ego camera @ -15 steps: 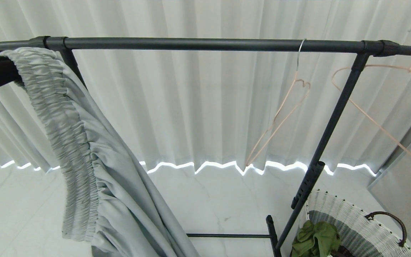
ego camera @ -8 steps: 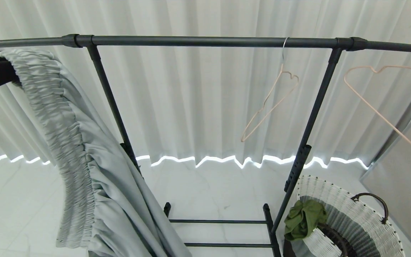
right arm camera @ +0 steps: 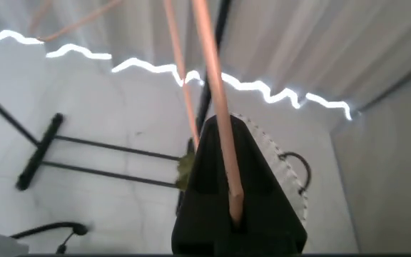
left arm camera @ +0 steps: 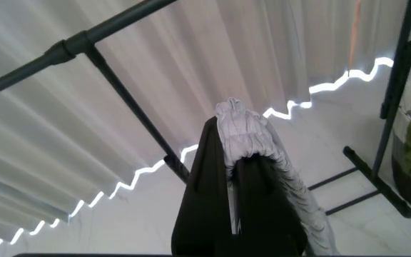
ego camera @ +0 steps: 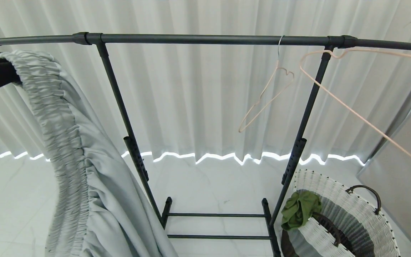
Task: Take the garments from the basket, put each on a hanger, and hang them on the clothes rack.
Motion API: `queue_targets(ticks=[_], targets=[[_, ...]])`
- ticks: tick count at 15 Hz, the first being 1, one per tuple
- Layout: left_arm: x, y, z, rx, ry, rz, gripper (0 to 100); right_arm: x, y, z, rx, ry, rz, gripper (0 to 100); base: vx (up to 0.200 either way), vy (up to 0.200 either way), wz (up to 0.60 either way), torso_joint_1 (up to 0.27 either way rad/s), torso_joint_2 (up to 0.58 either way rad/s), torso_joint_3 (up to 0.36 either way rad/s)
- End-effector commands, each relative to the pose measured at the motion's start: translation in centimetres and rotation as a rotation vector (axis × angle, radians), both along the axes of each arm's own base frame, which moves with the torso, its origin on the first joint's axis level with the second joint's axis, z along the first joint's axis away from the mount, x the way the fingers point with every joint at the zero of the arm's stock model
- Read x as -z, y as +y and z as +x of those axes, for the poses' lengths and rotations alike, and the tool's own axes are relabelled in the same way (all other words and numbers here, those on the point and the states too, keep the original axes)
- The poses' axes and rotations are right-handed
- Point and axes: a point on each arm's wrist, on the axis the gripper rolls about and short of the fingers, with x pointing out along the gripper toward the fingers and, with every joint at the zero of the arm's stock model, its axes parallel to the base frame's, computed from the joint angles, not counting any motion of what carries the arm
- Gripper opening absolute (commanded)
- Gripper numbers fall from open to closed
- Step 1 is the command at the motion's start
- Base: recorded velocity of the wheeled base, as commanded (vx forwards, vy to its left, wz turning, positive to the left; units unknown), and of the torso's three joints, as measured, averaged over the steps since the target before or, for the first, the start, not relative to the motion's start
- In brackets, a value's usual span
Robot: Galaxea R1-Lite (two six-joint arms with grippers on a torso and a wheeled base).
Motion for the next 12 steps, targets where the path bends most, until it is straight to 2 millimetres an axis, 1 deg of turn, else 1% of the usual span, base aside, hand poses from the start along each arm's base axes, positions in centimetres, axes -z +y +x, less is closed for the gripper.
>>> queue_targets(ticks=[1, 3, 5, 7, 9, 12], targets=[[0.0, -0.5, 0.9, -0.03, 0.013, 0.012, 0, 0.3, 3.4, -0.5, -0.244, 0.029, -0.019, 0, 0.0, 0.0, 0.0, 0.0, 0.0, 0.0], [-0.9, -1.0, 1.8, -0.075, 0.002, 0.004, 0, 0.3, 6.0, -0.7, -0.382, 0.038, -0.019, 0, 0.0, 0.0, 0.0, 0.0, 0.0, 0.0], [-2.1, -1.5, 3.2, -0.109, -0.011, -0.01, 0, 0.1, 8.5, -0.4, -0.47, 0.039, -0.019, 0, 0.0, 0.0, 0.0, 0.0, 0.0, 0.0], [-2.0, -1.7, 4.8, -0.154, 0.007, -0.004, 0, 0.5, 10.4, -1.3, -0.573, 0.059, -0.03, 0, 0.0, 0.0, 0.0, 0.0, 0.0, 0.0], [-1.6, -1.6, 5.7, -0.191, 0.023, 0.006, 0, 0.7, 11.2, -2.7, -0.651, 0.082, -0.01, 0, 0.0, 0.0, 0.0, 0.0, 0.0, 0.0], [-1.3, -1.6, 6.4, -0.21, 0.037, 0.003, 0, 0.7, 11.3, -3.7, -0.693, 0.107, 0.028, 0, 0.0, 0.0, 0.0, 0.0, 0.0, 0.0]])
